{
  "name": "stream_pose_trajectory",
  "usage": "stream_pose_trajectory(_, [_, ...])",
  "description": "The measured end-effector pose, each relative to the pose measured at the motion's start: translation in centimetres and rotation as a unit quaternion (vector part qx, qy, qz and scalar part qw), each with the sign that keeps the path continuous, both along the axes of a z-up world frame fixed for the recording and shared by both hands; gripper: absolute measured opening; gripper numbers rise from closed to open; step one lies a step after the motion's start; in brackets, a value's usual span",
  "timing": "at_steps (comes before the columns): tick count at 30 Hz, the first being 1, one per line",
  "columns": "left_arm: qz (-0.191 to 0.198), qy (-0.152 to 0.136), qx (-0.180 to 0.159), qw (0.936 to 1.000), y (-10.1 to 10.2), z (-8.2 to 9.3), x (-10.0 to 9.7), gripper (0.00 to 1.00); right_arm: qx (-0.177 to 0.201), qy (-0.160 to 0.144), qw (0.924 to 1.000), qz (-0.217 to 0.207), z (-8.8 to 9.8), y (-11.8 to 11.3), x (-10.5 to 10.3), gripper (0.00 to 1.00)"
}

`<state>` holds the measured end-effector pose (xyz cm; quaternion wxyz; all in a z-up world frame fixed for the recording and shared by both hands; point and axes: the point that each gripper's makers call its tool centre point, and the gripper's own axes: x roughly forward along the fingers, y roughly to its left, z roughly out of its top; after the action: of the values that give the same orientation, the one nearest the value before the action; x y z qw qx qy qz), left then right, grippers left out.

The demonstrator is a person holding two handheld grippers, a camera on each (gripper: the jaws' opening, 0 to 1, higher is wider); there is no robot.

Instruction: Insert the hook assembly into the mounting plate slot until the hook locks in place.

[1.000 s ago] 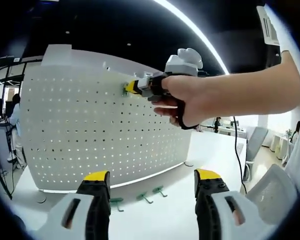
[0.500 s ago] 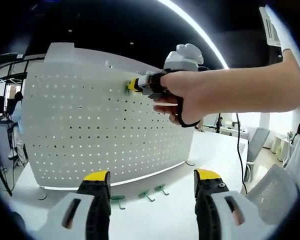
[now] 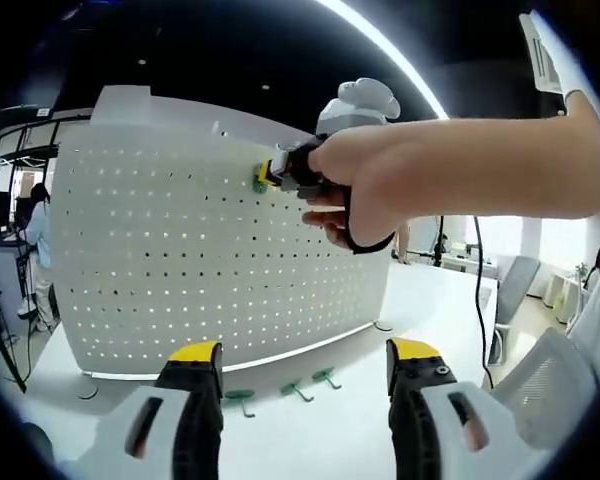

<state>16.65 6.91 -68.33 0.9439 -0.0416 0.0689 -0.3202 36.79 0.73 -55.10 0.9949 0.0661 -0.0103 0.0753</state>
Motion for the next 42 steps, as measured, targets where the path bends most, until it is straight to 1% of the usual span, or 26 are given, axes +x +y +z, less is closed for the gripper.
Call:
stream_pose_trajectory(4, [0.0,-0.001,-0.001,1.0,-0.1,0.0,0.0,0.68,0.002,0.0,1.0,-0.002,-0.2,0.1,-0.1,0.03])
stream_pose_trajectory(6, [0.0,-0.003,-0.002,1.0,0.0,0.1,0.0,0.68,-0.009,-0.001,1.0,-0.001,-0.3,0.1,-0.2,0.03])
stream_pose_trajectory(12, [0.0,-0.001,-0.003,1.0,0.1,0.1,-0.2,0.68,-0.016,0.0,0.9999,0.003,-0.3,0.1,-0.2,0.03])
stream_pose_trajectory(16, [0.0,-0.003,-0.002,1.0,0.2,0.3,-0.3,0.68,-0.008,0.002,1.0,0.002,-0.3,0.1,-0.2,0.03])
stream_pose_trajectory(20, [0.01,-0.004,-0.001,0.9999,0.6,0.4,-0.1,0.68,-0.021,0.002,0.9997,0.01,-0.3,0.1,-0.4,0.04])
stream_pose_trajectory(21, [0.013,-0.005,-0.005,0.9999,0.8,0.5,0.0,0.69,-0.015,0.002,0.9998,0.015,-0.2,0.1,-0.6,0.04])
stream_pose_trajectory(23, [0.016,-0.007,-0.003,0.9998,0.9,0.7,0.0,0.69,0.0,-0.003,0.9994,0.033,0.0,0.2,-0.7,0.07])
stream_pose_trajectory(24, [0.017,-0.008,0.002,0.9998,1.1,0.7,0.0,0.69,-0.005,-0.006,0.9994,0.035,0.0,0.2,-0.8,0.08])
stream_pose_trajectory(26, [0.02,-0.01,0.004,0.9997,1.4,0.9,-0.1,0.69,-0.024,-0.001,0.9969,0.075,-0.2,1.3,-1.3,0.15])
stream_pose_trajectory(27, [0.023,-0.012,0.005,0.9997,1.5,1.0,0.0,0.69,-0.038,-0.001,0.9955,0.086,-0.3,1.6,-1.5,0.19])
stream_pose_trajectory(28, [0.024,-0.011,0.005,0.9996,1.5,1.0,0.0,0.69,-0.066,-0.012,0.9937,0.09,-0.2,1.6,-1.8,0.21])
stream_pose_trajectory(29, [0.025,-0.013,0.007,0.9996,1.5,1.1,0.0,0.69,-0.058,-0.013,0.994,0.092,-0.3,1.5,-1.9,0.22])
stream_pose_trajectory(30, [0.025,-0.016,0.013,0.9995,1.4,1.1,0.0,0.69,-0.05,-0.01,0.9918,0.117,-0.4,2.0,-2.3,0.24])
stream_pose_trajectory(31, [0.025,-0.015,0.015,0.9995,1.4,1.1,0.0,0.69,-0.04,-0.013,0.9923,0.116,-0.3,1.8,-2.3,0.26])
stream_pose_trajectory(32, [0.026,-0.014,0.016,0.9994,1.4,1.1,-0.1,0.69,-0.048,-0.016,0.9913,0.121,-0.3,1.7,-2.5,0.29])
stream_pose_trajectory(33, [0.027,-0.015,0.016,0.9994,1.4,1.2,-0.1,0.69,-0.046,-0.016,0.9915,0.121,-0.3,1.5,-2.5,0.3])
stream_pose_trajectory(35, [0.027,-0.018,0.018,0.9993,1.3,1.3,-0.2,0.69,-0.037,-0.018,0.9902,0.133,-0.3,1.6,-2.7,0.33])
stream_pose_trajectory(40, [0.03,-0.013,0.021,0.9992,1.4,1.2,-0.3,0.7,-0.029,-0.021,0.989,0.143,-0.4,1.2,-2.9,0.4])
stream_pose_trajectory(41, [0.03,-0.013,0.022,0.9992,1.4,1.2,-0.3,0.7,-0.02,-0.02,0.9884,0.149,-0.5,1.2,-2.9,0.4])
stream_pose_trajectory(42, [0.03,-0.01,0.023,0.9992,1.4,1.2,-0.3,0.7,-0.021,-0.019,0.9882,0.151,-0.6,1.1,-2.9,0.39])
